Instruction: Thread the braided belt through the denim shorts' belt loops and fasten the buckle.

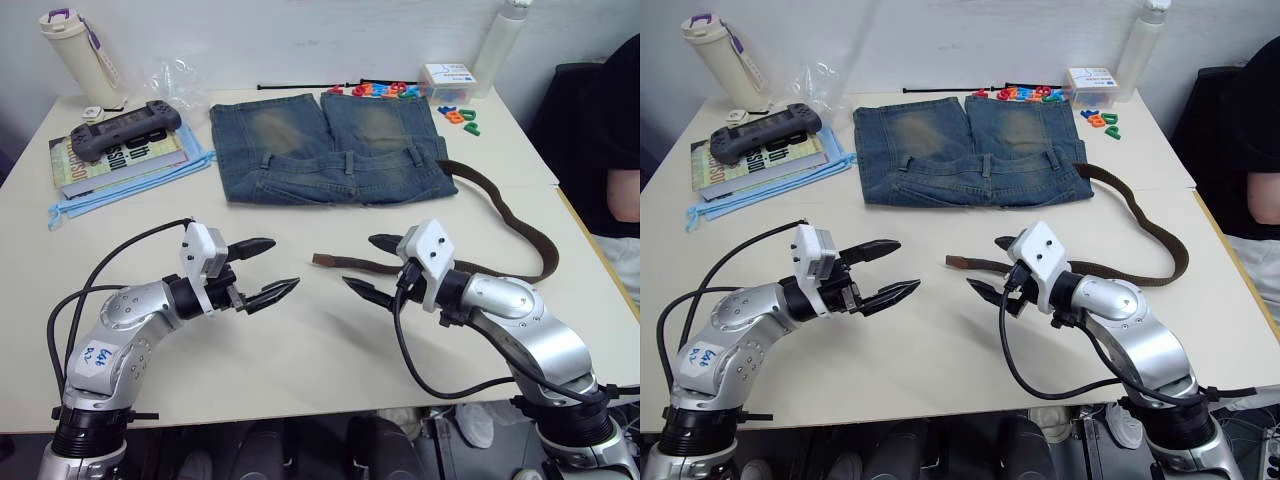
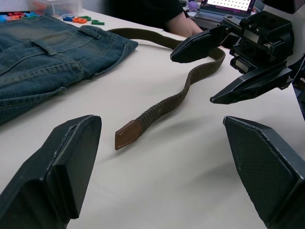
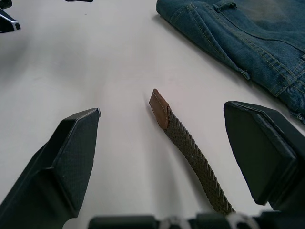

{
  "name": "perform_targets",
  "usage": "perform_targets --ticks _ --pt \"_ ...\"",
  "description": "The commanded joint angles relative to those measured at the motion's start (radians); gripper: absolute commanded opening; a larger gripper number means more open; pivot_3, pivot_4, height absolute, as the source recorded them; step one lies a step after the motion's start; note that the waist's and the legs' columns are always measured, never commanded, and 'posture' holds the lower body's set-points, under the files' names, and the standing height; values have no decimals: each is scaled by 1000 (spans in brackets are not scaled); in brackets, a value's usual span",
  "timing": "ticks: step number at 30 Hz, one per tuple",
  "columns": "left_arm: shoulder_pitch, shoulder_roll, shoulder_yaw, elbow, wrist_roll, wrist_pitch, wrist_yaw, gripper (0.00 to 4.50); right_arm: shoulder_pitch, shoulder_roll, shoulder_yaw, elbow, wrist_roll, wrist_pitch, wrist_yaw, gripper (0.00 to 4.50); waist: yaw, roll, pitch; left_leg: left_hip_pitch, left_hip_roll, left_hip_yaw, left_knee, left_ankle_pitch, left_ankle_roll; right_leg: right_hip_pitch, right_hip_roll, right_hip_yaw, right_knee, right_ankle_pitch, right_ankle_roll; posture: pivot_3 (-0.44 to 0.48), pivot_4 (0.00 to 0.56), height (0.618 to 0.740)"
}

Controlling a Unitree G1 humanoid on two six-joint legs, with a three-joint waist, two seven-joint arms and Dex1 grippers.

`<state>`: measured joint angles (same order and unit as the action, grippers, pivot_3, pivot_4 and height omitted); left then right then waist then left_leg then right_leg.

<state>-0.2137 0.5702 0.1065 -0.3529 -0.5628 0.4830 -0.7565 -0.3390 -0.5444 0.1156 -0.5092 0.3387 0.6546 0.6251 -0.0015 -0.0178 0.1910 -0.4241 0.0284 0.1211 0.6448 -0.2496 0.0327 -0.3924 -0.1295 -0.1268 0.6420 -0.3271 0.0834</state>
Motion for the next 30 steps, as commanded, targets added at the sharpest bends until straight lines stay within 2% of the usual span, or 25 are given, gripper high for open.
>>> perform_targets --ticks 1,5,16,22,25,30 --pt "-3 -7 0 -15 -5 -14 -2 4500 -1 -14 -13 -40 1 -4 0 4422 0 0 0 0 0 0 0 0 0 0 0 0 0 0 0 0 150 717" --pt "4 -20 -4 -3 4 -30 -1 4500 -24 -42 26 1 -38 -1 17 4422 0 0 0 0 0 0 0 0 0 0 0 0 0 0 0 0 150 717" --pt "20 -36 -7 -10 24 -47 12 4500 -229 -30 218 340 -221 -54 73 4422 -2 0 0 0 0 1 1 1 0 0 0 0 1 0 0 0 150 717" --pt "34 -43 -2 -25 27 -55 26 4500 -241 -40 254 420 -267 -13 102 4422 -2 0 0 0 0 1 1 1 0 0 0 0 1 0 0 0 150 717" --pt "40 -44 1 -28 26 -57 33 4500 -234 -43 239 414 -263 26 105 3647 0 0 0 1 0 1 1 1 0 1 0 0 1 0 0 0 150 717" --pt "48 -43 -1 -33 24 -57 35 4500 -220 -52 230 402 -262 77 107 1276 0 0 0 1 0 0 1 0 0 1 -1 0 1 0 0 0 150 717"
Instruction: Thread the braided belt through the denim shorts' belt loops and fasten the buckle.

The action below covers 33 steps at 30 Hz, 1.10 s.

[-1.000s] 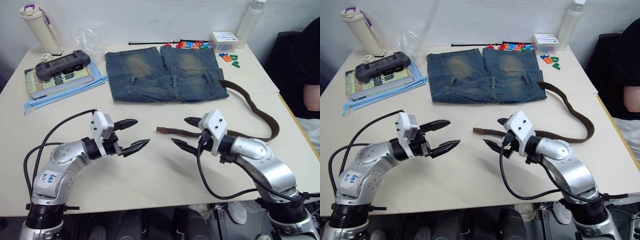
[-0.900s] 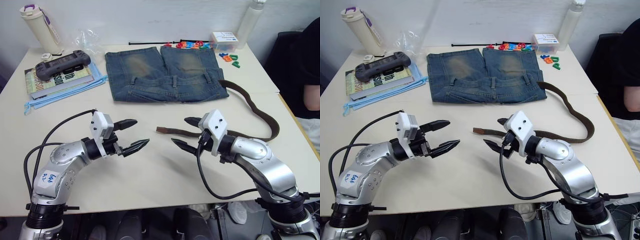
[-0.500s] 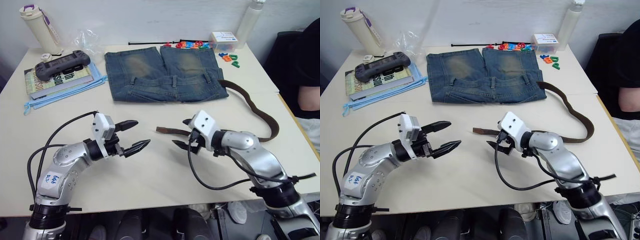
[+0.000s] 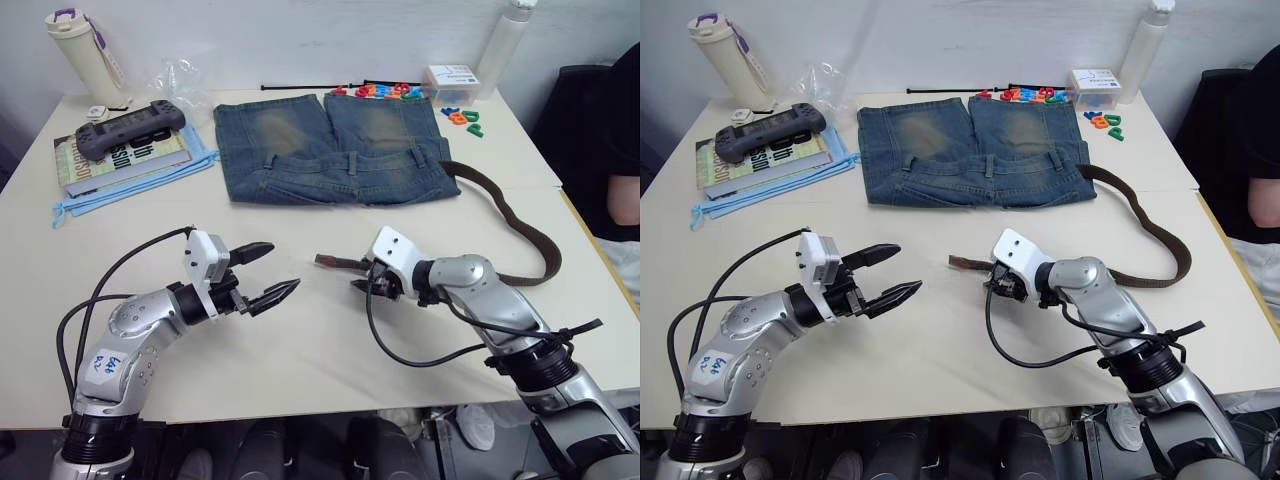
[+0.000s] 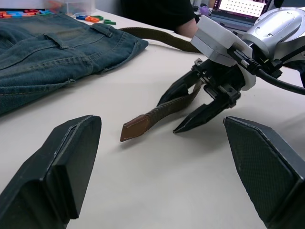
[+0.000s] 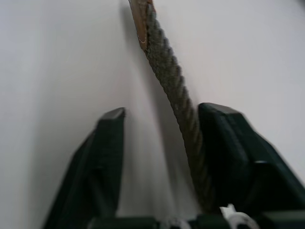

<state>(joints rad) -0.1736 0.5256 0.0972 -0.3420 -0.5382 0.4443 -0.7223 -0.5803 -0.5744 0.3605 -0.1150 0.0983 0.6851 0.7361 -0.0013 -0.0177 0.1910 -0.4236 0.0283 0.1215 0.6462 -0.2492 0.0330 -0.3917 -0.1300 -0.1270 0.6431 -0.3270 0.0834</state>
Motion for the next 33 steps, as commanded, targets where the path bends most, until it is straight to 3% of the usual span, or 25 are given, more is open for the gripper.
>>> perform_targets --ticks 1,3,8,17,23,33 --pt "8 3 9 -44 -2 -18 0 4500 24 -24 -15 5 -22 52 -4 816 0 0 0 0 0 0 0 0 0 0 0 0 0 0 0 0 150 717" --pt "7 5 9 -41 -2 -18 -3 4500 30 -25 -19 -5 -22 61 -4 53 1 0 0 0 0 0 0 0 0 0 0 0 0 0 0 0 150 717" --pt "-10 23 -2 -23 2 -20 -34 4500 34 -38 -48 -92 12 85 22 53 0 0 0 0 0 0 0 0 0 0 0 0 -1 0 0 0 150 717" --pt "-129 117 -65 111 41 -78 -237 4500 25 -164 -22 -371 129 146 211 53 -2 2 1 0 0 0 -1 -1 0 -1 0 0 -1 0 0 0 150 717" --pt "-182 130 -136 177 86 -131 -346 4500 6 -143 -2 -412 139 194 196 53 -1 2 1 0 0 0 -1 -1 0 -1 0 0 -1 0 0 0 150 717" --pt "-208 104 -179 218 113 -139 -377 4500 -3 -144 -7 -443 152 232 181 53 -2 2 1 -1 0 0 -1 -1 0 -1 0 0 -1 0 0 0 150 717"
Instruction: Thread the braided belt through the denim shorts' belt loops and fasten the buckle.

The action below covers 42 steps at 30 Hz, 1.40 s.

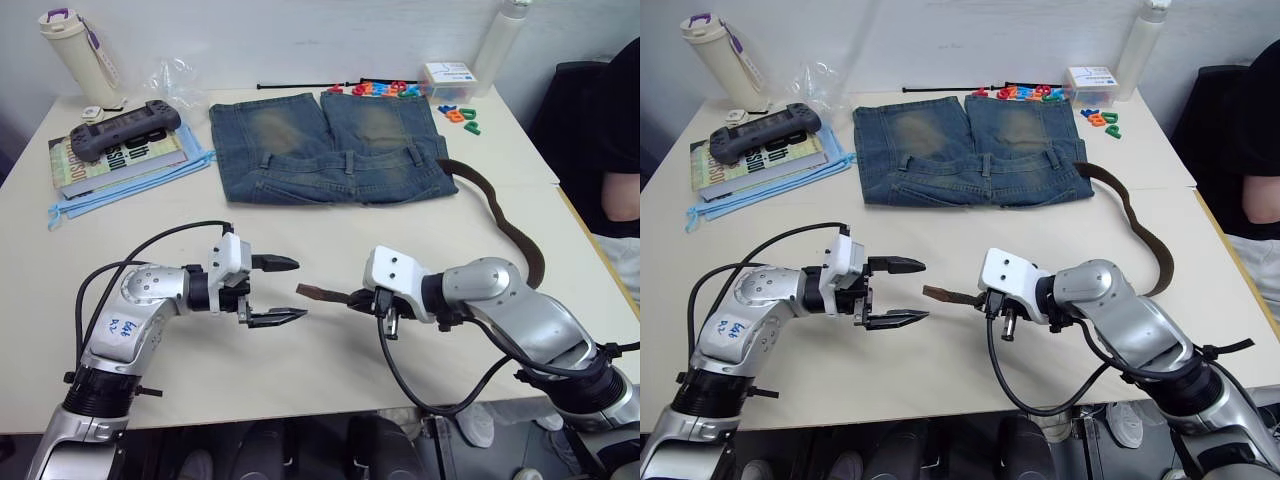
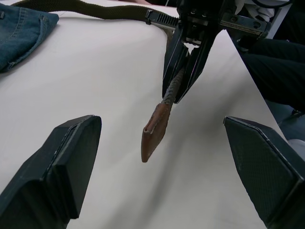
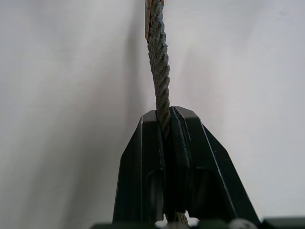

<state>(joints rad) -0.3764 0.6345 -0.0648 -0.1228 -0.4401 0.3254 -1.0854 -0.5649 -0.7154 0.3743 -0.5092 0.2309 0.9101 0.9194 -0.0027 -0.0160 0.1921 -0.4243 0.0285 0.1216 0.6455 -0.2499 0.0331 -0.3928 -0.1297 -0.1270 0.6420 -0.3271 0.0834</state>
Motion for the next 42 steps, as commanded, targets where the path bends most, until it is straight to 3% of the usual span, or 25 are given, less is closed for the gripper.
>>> perform_targets --ticks 1,4,11,20,24,26,30,36,39,42 --pt "-5 -7 -22 1 18 -21 -17 4239 -20 -3 -22 -50 21 9 -2 18 0 0 0 0 0 0 0 0 0 0 0 0 0 0 0 0 150 717" --pt "0 -10 -29 2 19 -18 -23 3336 -25 0 -24 -57 28 18 -6 0 0 0 0 0 0 0 0 0 0 0 0 0 0 0 0 0 150 717" --pt "-5 -25 -35 4 19 -20 -22 37 -38 -1 -26 -69 48 38 -14 0 0 0 0 0 0 0 0 0 0 0 0 0 0 0 0 0 150 717" --pt "5 -42 -28 1 2 9 -19 37 -37 21 -53 -71 62 35 -42 0 0 0 0 0 0 0 0 0 0 0 0 0 0 0 0 0 150 717" --pt "12 -75 -9 -1 -32 54 10 0 -6 23 -165 -107 121 93 -69 1565 1 0 0 0 0 0 0 0 0 0 0 0 0 0 0 0 150 717" --pt "16 -98 8 -3 -59 92 33 0 11 38 -260 -125 157 132 -108 2574 1 0 0 0 0 0 1 0 1 0 0 0 0 0 0 0 150 717" --pt "41 -158 47 -43 -146 207 112 0 85 79 -535 -175 293 277 -158 4430 5 0 0 0 0 -1 1 0 1 1 0 -1 0 0 0 0 150 717" --pt "82 -216 85 -141 -268 363 215 0 225 252 -826 -316 655 535 -189 4471 0 -1 0 0 0 -2 0 -1 2 2 0 -1 0 0 0 0 150 717" --pt "90 -230 96 -174 -311 412 250 0 337 380 -861 -355 806 583 -274 4471 0 0 0 1 0 -3 -1 -3 6 2 0 0 0 0 0 0 150 717" --pt "88 -233 104 -193 -338 441 268 0 401 494 -826 -330 797 603 -421 4471 -1 0 0 1 0 -3 0 -3 6 2 0 0 1 0 0 0 150 717"
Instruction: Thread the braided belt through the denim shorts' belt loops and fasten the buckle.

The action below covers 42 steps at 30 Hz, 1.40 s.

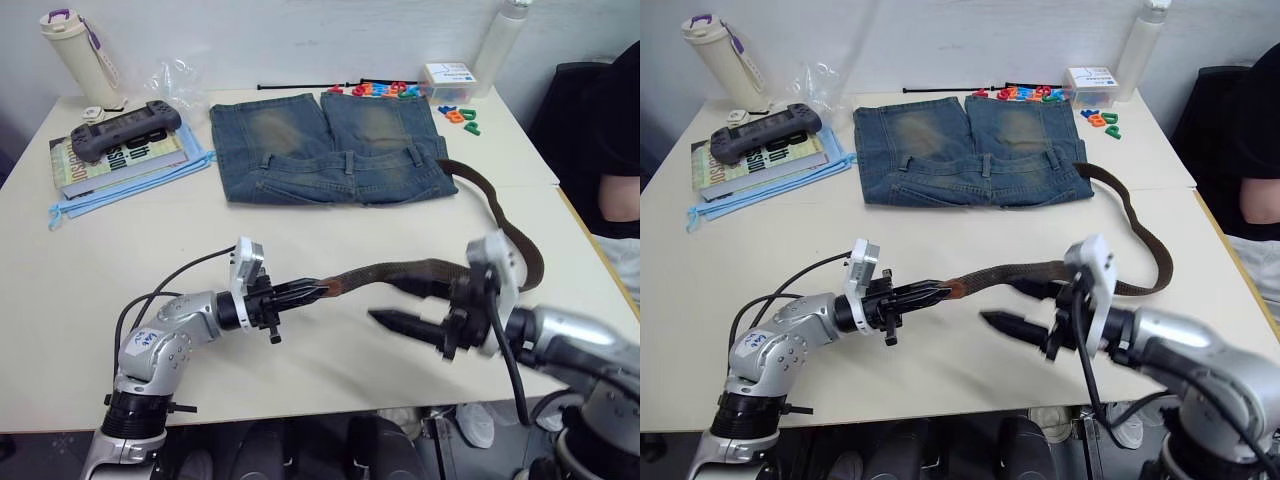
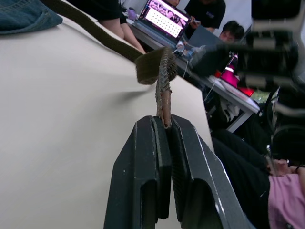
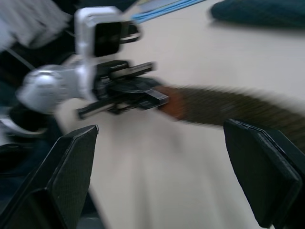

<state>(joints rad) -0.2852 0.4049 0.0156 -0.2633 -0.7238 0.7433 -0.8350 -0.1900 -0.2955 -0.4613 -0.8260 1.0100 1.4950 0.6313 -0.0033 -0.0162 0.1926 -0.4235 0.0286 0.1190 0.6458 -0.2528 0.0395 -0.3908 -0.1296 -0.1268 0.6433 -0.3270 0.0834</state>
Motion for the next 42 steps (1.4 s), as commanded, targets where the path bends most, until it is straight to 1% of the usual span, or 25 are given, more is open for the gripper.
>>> perform_targets --ticks 1,5,8,10,14,20,23,25,26,27,28,30,31,37,39,40,42 --pt "-3 -2 25 -58 -61 30 21 0 36 111 22 3 14 17 -176 4471 -1 0 0 0 0 1 0 0 0 0 0 1 0 0 0 0 150 717" --pt "-14 -4 42 -66 -98 56 42 0 67 253 54 64 -1 -19 -324 4471 -1 1 0 0 0 1 -1 0 -1 -1 0 2 1 0 0 0 150 717" --pt "-11 5 42 -67 -104 60 40 0 30 343 0 121 60 -91 -425 4471 -2 1 0 0 0 1 -1 0 -1 -2 0 2 0 0 0 0 150 717" --pt "-6 7 40 -67 -104 58 40 0 10 372 -48 163 131 -152 -486 4471 -1 1 0 0 -1 2 -1 0 -2 -2 0 2 0 0 0 0 150 717" --pt "-7 4 39 -69 -107 59 46 0 20 344 -79 210 259 -247 -566 4471 1 1 0 0 -1 2 -1 0 -1 -2 0 2 -1 0 0 0 150 717" --pt "-5 6 40 -74 -116 60 51 0 70 276 -24 240 393 -362 -655 4471 -3 1 0 0 0 3 -1 0 -1 -2 1 2 -1 0 0 0 150 717" --pt "-6 9 41 -74 -120 59 54 0 91 241 12 244 431 -412 -681 3664 -3 1 0 0 0 3 -1 0 -1 -2 1 3 -1 0 0 0 150 717" --pt "-6 10 41 -75 -121 58 55 0 103 217 38 243 451 -446 -696 2736 -3 1 0 0 0 3 -1 0 -1 -2 1 3 -1 0 0 0 150 717" --pt "-6 10 40 -76 -121 58 55 0 108 205 51 242 458 -460 -701 2188 -2 1 0 0 0 3 -1 0 -1 -2 1 3 -1 0 0 0 150 717" --pt "-6 11 40 -77 -121 58 56 0 110 194 66 242 461 -473 -706 1477 -1 1 0 0 0 3 -1 0 -1 -2 1 3 -1 0 0 0 150 717" --pt "-6 11 39 -78 -122 58 56 0 113 183 79 242 466 -486 -710 1320 -1 1 0 0 0 3 -1 0 -1 -2 1 3 -1 0 0 0 150 717" --pt "-6 11 37 -81 -122 57 56 0 115 168 105 243 476 -517 -720 217 0 1 0 0 0 3 -1 -1 0 -2 1 3 -1 0 0 0 150 717" --pt "-5 14 33 -83 -119 55 53 0 114 164 116 244 477 -535 -727 54 0 1 0 0 0 3 -1 -1 0 -2 1 3 -1 0 0 0 150 717" --pt "-6 26 31 -80 -114 53 45 0 118 133 164 245 481 -617 -748 54 0 1 0 0 0 3 -1 -1 0 -2 1 3 -1 0 0 0 150 717" --pt "-13 34 34 -69 -113 48 34 891 118 122 176 245 479 -636 -754 0 0 1 0 0 0 3 -1 -1 0 -2 1 3 -1 0 0 0 150 717" --pt "-20 54 27 -55 -94 34 9 1224 117 118 181 245 476 -649 -760 0 0 1 0 0 0 3 -1 -1 0 -2 1 3 -1 0 0 0 150 717" --pt "-39 107 3 -9 -21 -28 -49 2200 117 112 191 244 466 -674 -778 0 0 2 0 0 0 3 -1 -1 0 -3 1 3 -2 0 0 0 150 717"
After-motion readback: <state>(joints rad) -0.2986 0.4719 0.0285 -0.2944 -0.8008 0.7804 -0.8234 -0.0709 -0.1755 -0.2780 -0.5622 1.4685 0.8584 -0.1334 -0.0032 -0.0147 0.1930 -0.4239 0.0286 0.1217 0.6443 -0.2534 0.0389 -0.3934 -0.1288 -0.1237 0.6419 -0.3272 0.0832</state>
